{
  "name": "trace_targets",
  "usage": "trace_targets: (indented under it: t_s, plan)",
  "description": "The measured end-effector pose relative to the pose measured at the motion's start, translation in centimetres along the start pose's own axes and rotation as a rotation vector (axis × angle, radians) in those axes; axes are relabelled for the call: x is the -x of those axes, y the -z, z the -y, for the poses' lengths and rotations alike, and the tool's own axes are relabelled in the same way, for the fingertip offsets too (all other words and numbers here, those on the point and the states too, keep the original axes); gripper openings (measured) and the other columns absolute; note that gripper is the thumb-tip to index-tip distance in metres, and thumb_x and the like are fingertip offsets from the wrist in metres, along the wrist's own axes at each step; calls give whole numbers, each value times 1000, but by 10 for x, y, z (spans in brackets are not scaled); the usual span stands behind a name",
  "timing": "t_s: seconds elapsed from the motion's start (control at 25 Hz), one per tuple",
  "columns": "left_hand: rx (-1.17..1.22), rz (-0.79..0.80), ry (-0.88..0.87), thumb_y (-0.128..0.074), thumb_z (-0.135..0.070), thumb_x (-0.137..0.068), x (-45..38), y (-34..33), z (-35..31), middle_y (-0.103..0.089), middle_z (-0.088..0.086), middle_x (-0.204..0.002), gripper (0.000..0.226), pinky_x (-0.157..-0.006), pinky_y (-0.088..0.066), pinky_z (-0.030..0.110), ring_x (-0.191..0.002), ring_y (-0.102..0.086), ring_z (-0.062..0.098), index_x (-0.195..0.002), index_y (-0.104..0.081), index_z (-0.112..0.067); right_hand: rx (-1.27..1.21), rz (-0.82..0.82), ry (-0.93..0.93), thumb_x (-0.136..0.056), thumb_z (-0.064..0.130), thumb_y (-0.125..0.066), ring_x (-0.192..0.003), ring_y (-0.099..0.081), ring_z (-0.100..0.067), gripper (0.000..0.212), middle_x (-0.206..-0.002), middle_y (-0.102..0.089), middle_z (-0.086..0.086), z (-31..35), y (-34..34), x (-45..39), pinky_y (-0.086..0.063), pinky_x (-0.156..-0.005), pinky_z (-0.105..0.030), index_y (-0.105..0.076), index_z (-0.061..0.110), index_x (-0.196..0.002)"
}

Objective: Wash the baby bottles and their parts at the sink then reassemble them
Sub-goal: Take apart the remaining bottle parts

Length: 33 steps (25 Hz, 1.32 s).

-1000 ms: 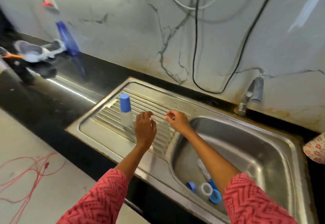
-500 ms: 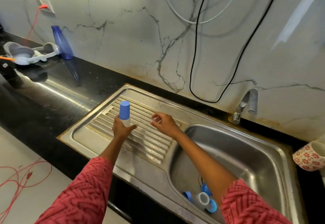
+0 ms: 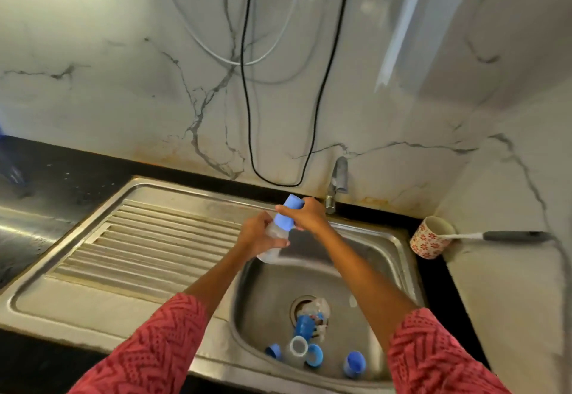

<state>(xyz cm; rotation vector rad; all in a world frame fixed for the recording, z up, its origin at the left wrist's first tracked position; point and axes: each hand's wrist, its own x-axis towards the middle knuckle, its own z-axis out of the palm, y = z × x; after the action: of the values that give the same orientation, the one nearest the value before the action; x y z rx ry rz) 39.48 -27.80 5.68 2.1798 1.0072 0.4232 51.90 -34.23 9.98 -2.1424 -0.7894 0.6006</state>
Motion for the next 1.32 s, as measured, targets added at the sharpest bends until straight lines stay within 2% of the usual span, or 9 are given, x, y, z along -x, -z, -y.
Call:
trace_targets:
  t_s: [0.24,0.36,0.44,0.6,0.68,0.8,1.0,1.12,1.32]
  plan:
    - [-52,358,-105,-88,-36,-56,-1,-25,-19,-61,-4,-97,61,-73,-47,25,-86,-58,13,-107,-59,-19,-12,571,-49,-84,12,-69,-103,-59,-21,33,-114,-60,-5,-42,82,16,-55,-86,-36,-58,22,-114]
    - [-353,254,-219,-82,-40,-62,6,-33,-43,-57,-5,-106,63,-75,-39,22,-93,-54,12,-115,-53,-20,69,532,-278,-84,53,-62,-80,-67,-23,53,-106,-65,-15,-53,89,21,-58,-68,-28,-59,11,-116]
    - [-350,285,-252,-81,-41,-62,7,-43,-50,-59,-4,-110,63,-77,-41,22,-95,-55,13,-115,-53,-21,113,417,-280,-83,58,-60,-63,-65,-18,60,-87,-67,-14,-61,87,22,-55,-57,-20,-60,3,-107]
    - [-161,662,-56,-80,-38,-68,-6,-43,-38,-63,1,-115,56,-83,-50,24,-99,-59,14,-116,-59,-20,193,450,2,-84,17,-70,-76,-60,-10,23,-102,-61,-7,-72,100,32,-49,-61,-15,-64,8,-105]
    - [-205,828,68,-77,-37,-73,-3,-43,-25,-61,2,-120,55,-85,-49,23,-103,-59,14,-122,-58,-16,177,411,134,-70,-11,-70,-93,-59,-16,31,-106,-60,-4,-71,122,29,-51,-70,-21,-69,14,-89]
    - [-183,681,92,-79,-32,-71,5,-54,-2,-56,1,-117,58,-85,-48,26,-103,-54,16,-121,-53,-15,186,373,146,-68,-12,-71,-92,-57,-16,35,-104,-57,-3,-68,152,19,-52,-74,-27,-67,16,-89]
    - [-82,575,9,-84,-19,-60,11,-70,3,-55,5,-121,66,-87,-50,33,-106,-54,20,-117,-52,-20,410,287,-67,-77,23,-75,-84,-53,-16,37,-101,-53,-2,-118,115,15,-45,-59,-22,-57,17,-109]
    - [-82,561,43,-83,-23,-65,16,-79,5,-49,-3,-116,67,-82,-43,26,-102,-50,15,-123,-49,-18,536,243,-103,-76,34,-74,-87,-54,-17,35,-103,-58,-2,-161,85,19,-41,-68,-25,-53,19,-99]
    - [-120,599,123,-82,-28,-67,30,-99,26,-52,-1,-115,69,-78,-38,22,-97,-49,12,-127,-50,-15,764,449,-230,-81,24,-68,-117,-53,-27,58,-133,-50,-11,-232,48,40,-45,-88,-30,-44,12,-133]
